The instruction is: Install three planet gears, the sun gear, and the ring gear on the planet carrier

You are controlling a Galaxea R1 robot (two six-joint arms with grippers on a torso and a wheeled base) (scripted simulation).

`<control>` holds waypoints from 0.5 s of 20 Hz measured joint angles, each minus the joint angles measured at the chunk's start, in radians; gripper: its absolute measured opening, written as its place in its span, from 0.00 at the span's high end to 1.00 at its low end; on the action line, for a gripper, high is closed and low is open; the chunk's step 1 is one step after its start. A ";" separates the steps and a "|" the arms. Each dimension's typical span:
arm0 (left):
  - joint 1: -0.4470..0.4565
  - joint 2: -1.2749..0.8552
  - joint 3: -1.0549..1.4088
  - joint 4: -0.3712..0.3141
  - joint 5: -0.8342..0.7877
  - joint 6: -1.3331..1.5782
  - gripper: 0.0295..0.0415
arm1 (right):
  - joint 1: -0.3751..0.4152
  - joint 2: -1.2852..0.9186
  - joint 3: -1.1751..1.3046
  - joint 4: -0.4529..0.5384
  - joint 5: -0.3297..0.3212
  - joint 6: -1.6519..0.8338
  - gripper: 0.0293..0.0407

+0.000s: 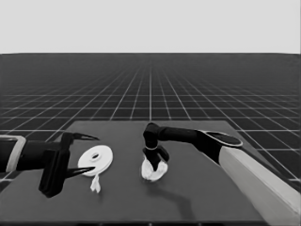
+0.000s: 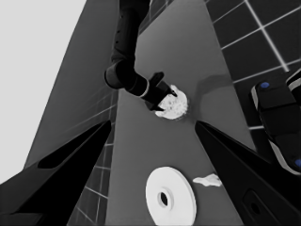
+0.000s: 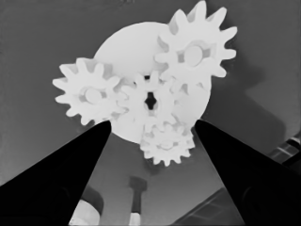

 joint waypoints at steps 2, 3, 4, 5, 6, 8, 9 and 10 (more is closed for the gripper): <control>0.000 0.000 0.000 0.000 0.000 0.000 0.25 | 0.000 0.000 0.000 0.000 0.000 0.000 0.19; 0.000 0.000 0.000 0.000 0.000 0.000 0.25 | 0.000 0.000 0.000 0.000 0.000 0.000 0.19; 0.000 0.000 0.000 0.000 0.000 0.000 0.25 | 0.000 0.000 0.000 0.000 0.000 0.000 0.19; 0.000 0.000 0.000 0.000 0.000 0.000 0.25 | 0.048 -0.010 0.040 0.042 -0.027 -0.392 0.12; 0.000 0.000 0.000 0.000 0.000 0.000 0.25 | 0.086 -0.013 0.058 0.068 -0.038 -0.640 0.14; 0.000 0.000 0.000 0.000 0.000 0.000 0.25 | 0.120 -0.016 0.070 0.096 -0.042 -0.875 0.18; 0.000 0.000 0.000 0.000 0.000 0.000 0.25 | 0.127 -0.017 0.072 0.103 -0.042 -0.927 0.19; 0.000 0.000 0.000 0.000 0.000 0.000 0.25 | 0.130 -0.017 0.073 0.107 -0.042 -0.958 0.19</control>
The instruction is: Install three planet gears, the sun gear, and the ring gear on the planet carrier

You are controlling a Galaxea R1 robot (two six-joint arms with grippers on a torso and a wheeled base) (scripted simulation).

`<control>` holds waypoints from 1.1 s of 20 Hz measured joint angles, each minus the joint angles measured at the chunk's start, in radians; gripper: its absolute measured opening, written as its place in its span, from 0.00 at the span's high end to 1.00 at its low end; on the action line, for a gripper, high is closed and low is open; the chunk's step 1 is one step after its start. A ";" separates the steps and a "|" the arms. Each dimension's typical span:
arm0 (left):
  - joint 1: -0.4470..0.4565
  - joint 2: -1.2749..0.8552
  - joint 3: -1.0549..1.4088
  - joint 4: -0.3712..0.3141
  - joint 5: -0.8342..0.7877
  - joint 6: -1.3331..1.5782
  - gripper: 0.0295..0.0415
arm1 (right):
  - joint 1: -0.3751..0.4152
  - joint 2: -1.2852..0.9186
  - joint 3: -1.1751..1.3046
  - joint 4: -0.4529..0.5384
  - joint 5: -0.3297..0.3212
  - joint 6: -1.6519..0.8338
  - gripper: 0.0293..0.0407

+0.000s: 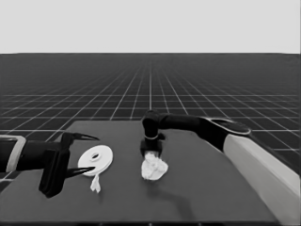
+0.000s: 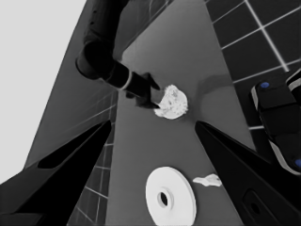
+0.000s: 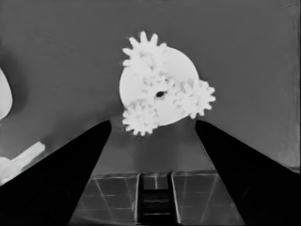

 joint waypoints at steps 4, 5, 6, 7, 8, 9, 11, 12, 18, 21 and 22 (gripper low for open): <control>0.000 0.000 0.000 0.000 0.000 0.000 0.25 | 0.004 -0.001 0.001 0.005 0.001 -0.039 0.19; 0.000 0.000 0.000 0.000 0.000 0.000 0.25 | -0.119 -0.276 0.461 -0.214 0.147 -0.445 0.02; 0.000 0.000 0.000 0.000 0.000 0.000 0.25 | -0.240 -0.700 0.827 -0.346 0.232 -0.701 0.11; 0.000 0.000 0.000 0.000 0.000 0.000 0.25 | -0.304 -0.966 1.041 -0.424 0.282 -0.851 0.16; 0.000 0.000 0.000 0.000 0.000 0.000 0.25 | -0.339 -1.115 1.170 -0.470 0.312 -0.939 0.18; 0.000 0.000 0.000 0.000 0.000 0.000 0.25 | -0.358 -1.199 1.246 -0.497 0.330 -0.991 0.19; 0.000 0.000 0.000 0.000 0.000 0.000 0.25 | -0.374 -1.275 1.317 -0.522 0.347 -1.040 0.19; 0.000 0.000 0.000 0.000 0.000 0.000 0.25 | -0.377 -1.291 1.332 -0.528 0.350 -1.051 0.19; 0.243 0.489 -0.875 -0.072 0.756 -1.065 0.19 | -0.382 -1.313 1.352 -0.535 0.356 -1.065 0.19; 0.257 0.614 -1.189 -0.216 0.798 -1.060 0.25 | -0.382 -1.313 1.353 -0.536 0.356 -1.066 0.19; 0.259 0.632 -1.233 -0.231 0.804 -1.053 0.25 | -0.382 -1.313 1.353 -0.536 0.356 -1.066 0.19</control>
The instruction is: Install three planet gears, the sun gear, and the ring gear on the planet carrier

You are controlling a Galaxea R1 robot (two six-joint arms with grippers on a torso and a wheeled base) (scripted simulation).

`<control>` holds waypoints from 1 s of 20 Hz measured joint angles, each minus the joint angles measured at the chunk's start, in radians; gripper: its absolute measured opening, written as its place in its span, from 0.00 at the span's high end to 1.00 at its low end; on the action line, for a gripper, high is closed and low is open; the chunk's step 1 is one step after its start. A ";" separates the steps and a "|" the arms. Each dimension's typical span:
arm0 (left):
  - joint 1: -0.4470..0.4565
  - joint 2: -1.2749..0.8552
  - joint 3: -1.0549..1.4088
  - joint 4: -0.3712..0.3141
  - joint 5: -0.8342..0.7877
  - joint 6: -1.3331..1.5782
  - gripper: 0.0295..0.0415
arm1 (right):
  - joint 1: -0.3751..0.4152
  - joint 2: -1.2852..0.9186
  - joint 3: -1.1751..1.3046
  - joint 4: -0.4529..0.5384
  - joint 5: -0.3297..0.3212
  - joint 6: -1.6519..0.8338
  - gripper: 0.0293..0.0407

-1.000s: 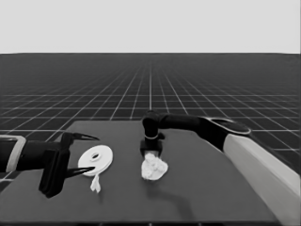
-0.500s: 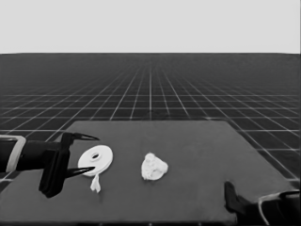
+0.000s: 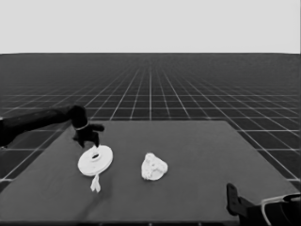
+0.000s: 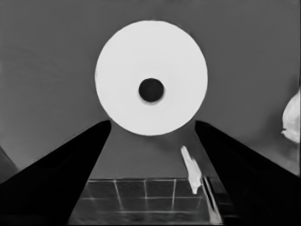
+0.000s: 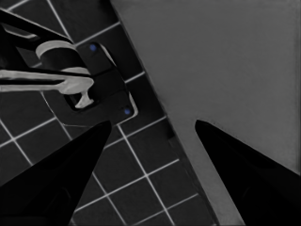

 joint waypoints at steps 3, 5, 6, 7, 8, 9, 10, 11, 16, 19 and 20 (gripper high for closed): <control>0.071 0.037 -0.086 0.032 -0.051 0.022 0.25 | 0.000 0.000 0.000 0.000 0.000 0.000 0.19; 0.151 0.068 -0.151 0.069 -0.108 0.045 0.25 | 0.000 0.000 0.000 0.000 0.000 0.000 0.19; 0.166 0.077 -0.170 0.076 -0.121 0.052 0.25 | 0.000 0.000 0.000 0.000 0.000 0.000 0.19; 0.175 0.083 -0.182 0.079 -0.129 0.057 0.25 | 0.000 0.000 0.000 0.000 0.000 0.000 0.19; 0.179 0.086 -0.189 0.081 -0.134 0.060 0.25 | 0.000 0.000 0.000 0.000 0.000 0.000 0.19; 0.182 0.088 -0.193 0.082 -0.136 0.061 0.25 | 0.000 0.000 0.000 0.000 0.000 0.000 0.19; 0.183 0.089 -0.196 0.083 -0.138 0.062 0.25 | 0.000 0.000 0.000 0.000 0.000 0.000 0.19; 0.184 0.090 -0.197 0.083 -0.139 0.063 0.25 | 0.000 0.000 0.000 0.000 0.000 0.000 0.19; 0.184 0.091 -0.199 0.084 -0.140 0.064 0.56 | 0.000 0.000 0.000 0.000 0.000 0.000 0.19; 0.184 0.091 -0.199 0.083 -0.140 0.064 0.56 | 0.000 0.000 0.000 0.000 0.000 0.000 0.19; 0.184 0.091 -0.199 0.084 -0.140 0.064 0.56 | 0.000 0.000 0.000 0.000 0.000 0.000 0.19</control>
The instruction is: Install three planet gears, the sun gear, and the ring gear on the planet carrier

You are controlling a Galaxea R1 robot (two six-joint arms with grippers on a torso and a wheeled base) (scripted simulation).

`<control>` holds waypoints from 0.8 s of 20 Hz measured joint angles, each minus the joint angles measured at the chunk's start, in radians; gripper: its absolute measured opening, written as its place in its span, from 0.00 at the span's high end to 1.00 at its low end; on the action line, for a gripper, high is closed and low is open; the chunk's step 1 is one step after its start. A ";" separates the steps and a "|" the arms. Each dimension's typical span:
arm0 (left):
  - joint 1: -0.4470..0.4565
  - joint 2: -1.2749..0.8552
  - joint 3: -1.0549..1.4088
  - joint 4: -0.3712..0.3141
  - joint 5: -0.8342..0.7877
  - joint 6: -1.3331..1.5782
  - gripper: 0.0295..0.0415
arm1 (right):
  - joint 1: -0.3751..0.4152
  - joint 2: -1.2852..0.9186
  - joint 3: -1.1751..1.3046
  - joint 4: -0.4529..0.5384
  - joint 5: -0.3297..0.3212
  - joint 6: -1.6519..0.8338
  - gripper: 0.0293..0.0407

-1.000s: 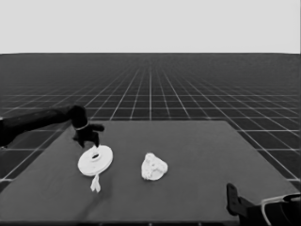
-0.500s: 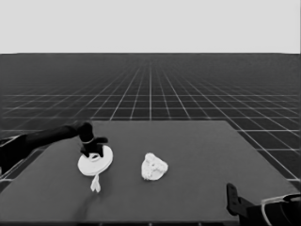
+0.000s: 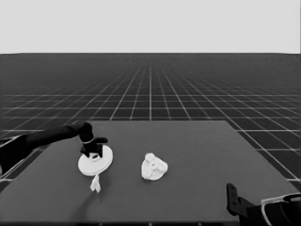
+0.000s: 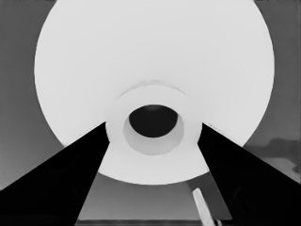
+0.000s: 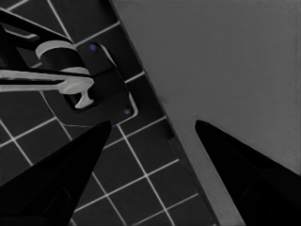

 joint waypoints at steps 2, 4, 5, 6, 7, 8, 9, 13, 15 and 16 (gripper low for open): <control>0.000 0.000 0.000 0.000 0.000 0.000 0.56 | 0.000 0.000 0.000 0.000 0.000 0.000 0.19; -0.110 -0.053 0.110 -0.061 0.100 -0.044 0.56 | 0.000 0.000 0.000 0.000 0.000 0.000 0.19; -0.141 -0.058 0.120 -0.078 0.121 -0.047 0.56 | 0.000 0.000 0.000 0.000 0.000 0.000 0.19; -0.158 -0.060 0.123 -0.089 0.133 -0.048 0.56 | 0.000 0.000 0.000 0.000 0.000 0.000 0.19; -0.168 -0.060 0.124 -0.095 0.140 -0.048 0.56 | 0.000 0.000 0.000 0.000 0.000 0.000 0.19; -0.173 -0.060 0.124 -0.099 0.144 -0.048 0.56 | 0.000 0.000 0.000 0.000 0.000 0.000 0.19; -0.176 -0.060 0.124 -0.101 0.147 -0.047 0.56 | 0.000 0.000 0.000 0.000 0.000 0.000 0.19; -0.164 -0.006 0.349 -0.056 0.165 -0.448 0.56 | 0.000 0.000 0.000 0.000 0.000 0.000 0.19; -0.143 0.390 0.311 -0.030 0.193 -0.707 0.56 | 0.000 0.000 0.000 0.000 0.000 0.000 0.19; -0.139 0.501 0.218 -0.028 0.194 -0.708 0.56 | 0.000 0.000 0.000 0.000 0.000 0.000 0.19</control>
